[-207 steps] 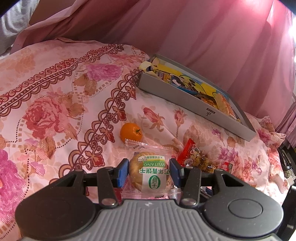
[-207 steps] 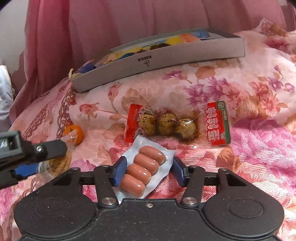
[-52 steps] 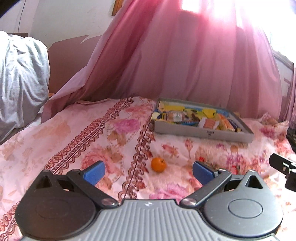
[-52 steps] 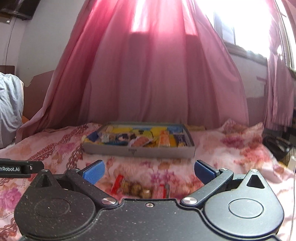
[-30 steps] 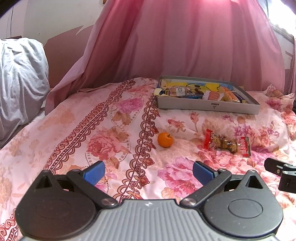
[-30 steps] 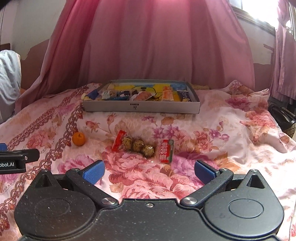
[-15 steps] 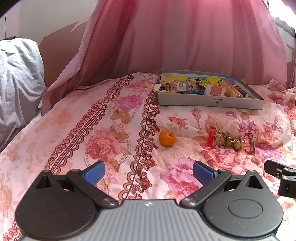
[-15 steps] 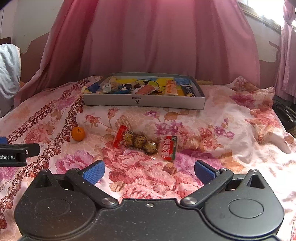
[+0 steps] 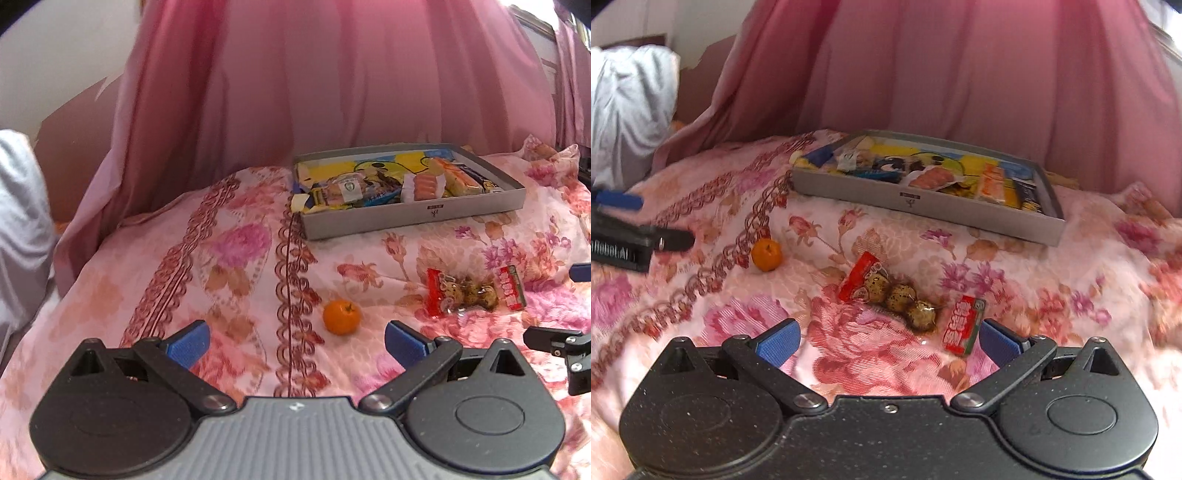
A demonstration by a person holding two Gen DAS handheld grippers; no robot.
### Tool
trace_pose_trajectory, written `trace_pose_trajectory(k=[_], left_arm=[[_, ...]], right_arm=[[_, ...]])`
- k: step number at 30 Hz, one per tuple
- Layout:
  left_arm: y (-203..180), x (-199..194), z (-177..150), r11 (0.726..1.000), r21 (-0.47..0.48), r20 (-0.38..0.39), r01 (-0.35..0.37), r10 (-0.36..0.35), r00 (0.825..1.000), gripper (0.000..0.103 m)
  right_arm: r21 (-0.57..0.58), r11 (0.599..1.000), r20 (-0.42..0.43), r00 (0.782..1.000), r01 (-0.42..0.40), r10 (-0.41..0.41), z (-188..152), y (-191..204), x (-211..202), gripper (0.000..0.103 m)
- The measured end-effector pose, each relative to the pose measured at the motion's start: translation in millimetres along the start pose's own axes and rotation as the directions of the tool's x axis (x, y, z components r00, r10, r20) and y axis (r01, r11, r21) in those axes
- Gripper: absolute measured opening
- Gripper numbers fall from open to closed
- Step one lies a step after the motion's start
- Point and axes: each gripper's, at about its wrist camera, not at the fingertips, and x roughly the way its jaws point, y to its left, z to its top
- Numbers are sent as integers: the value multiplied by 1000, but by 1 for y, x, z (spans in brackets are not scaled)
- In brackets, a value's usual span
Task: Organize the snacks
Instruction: 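Lower the right tool onto the quail-egg pack while the left tool approaches the mandarin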
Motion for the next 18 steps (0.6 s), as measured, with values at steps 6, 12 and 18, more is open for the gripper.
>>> trace_pose_trajectory(k=[6,12,18], left_arm=[[8,42,1,996,-82,-44,34,-37,998,103],[8,72,-2,991,-126,-69,51,-60,996,103],[3,90,1,984,-127,-52,123,-130,990,103]], right_arm=[[-13,999,-45,998,-34,33,-3,-25,42,102],[231,972,-102,993,-40,65,-3,-55,79,102],[385,923,-89,994,-26,65,-5,-82,99,102]])
